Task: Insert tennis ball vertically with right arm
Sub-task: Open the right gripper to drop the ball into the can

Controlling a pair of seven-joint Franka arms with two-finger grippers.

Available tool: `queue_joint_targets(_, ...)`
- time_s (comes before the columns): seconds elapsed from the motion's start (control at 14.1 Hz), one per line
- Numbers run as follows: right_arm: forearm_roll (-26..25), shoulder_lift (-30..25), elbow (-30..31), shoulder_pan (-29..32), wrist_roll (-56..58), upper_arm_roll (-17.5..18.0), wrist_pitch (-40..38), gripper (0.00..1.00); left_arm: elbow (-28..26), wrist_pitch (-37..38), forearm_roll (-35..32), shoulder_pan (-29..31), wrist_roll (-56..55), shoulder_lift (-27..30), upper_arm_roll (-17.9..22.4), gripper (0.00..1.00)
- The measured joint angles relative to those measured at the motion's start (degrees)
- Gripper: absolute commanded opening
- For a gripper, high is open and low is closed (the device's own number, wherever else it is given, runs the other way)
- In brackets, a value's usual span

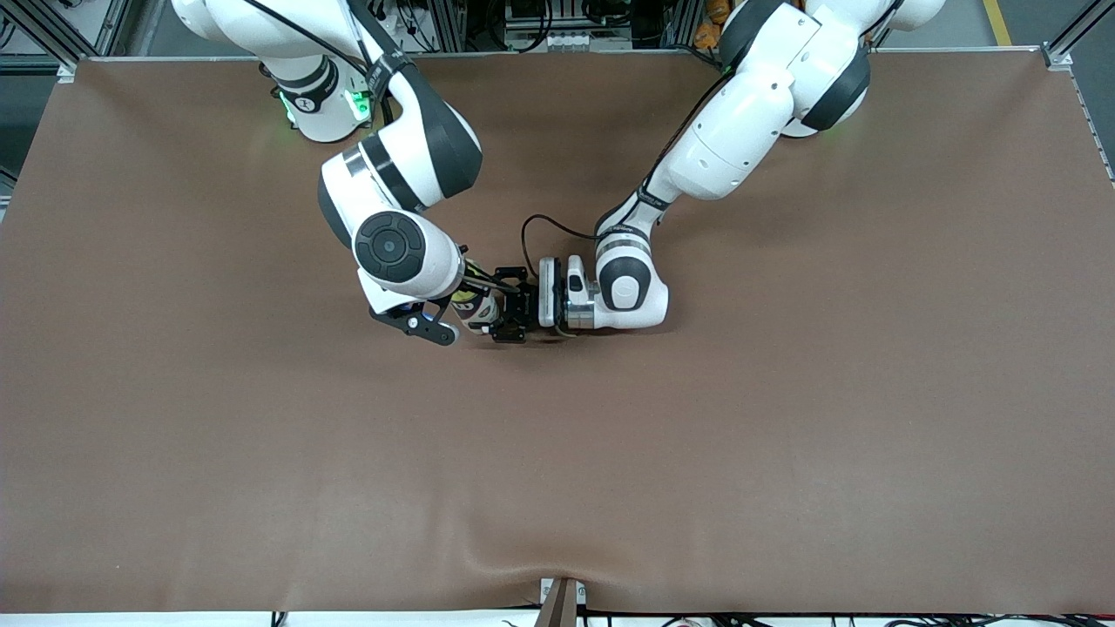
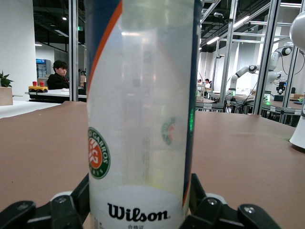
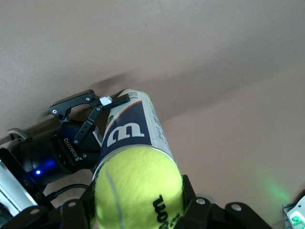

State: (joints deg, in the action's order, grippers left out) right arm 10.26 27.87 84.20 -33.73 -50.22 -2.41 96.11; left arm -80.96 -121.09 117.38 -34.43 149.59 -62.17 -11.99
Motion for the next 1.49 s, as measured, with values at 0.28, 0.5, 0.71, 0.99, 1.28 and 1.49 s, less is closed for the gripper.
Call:
queue_joint_targets(0.28,0.00,0.00,0.06,-0.01,0.00,0.00,0.02,1.00,-0.01,0.00,0.02,0.00,0.00,-0.01,0.05,0.83)
queue_joint_targets(0.5,0.01,-0.01,0.06,-0.06,0.01,0.00,0.16,1.00,-0.08,0.00,0.02,-0.14,0.00,-0.18,0.05,0.84)
queue_joint_targets(0.71,0.01,-0.05,0.06,-0.05,0.01,-0.21,0.27,1.00,-0.09,0.00,0.03,-0.15,0.00,-0.29,0.05,0.88)
queue_joint_targets(0.99,0.01,-0.87,-0.15,1.07,2.07,-1.06,0.10,1.00,-0.14,0.00,0.03,-0.15,0.00,-0.40,0.05,1.00)
queue_joint_targets(1.28,0.00,-3.21,-0.42,7.88,12.67,-1.60,-2.40,1.00,-0.91,0.00,0.03,0.09,-0.14,-0.40,0.15,1.00)
queue_joint_targets(1.49,0.01,-4.63,-0.41,14.33,22.48,-1.85,-3.08,1.00,-1.96,0.00,0.03,0.38,-0.28,0.02,0.17,1.00)
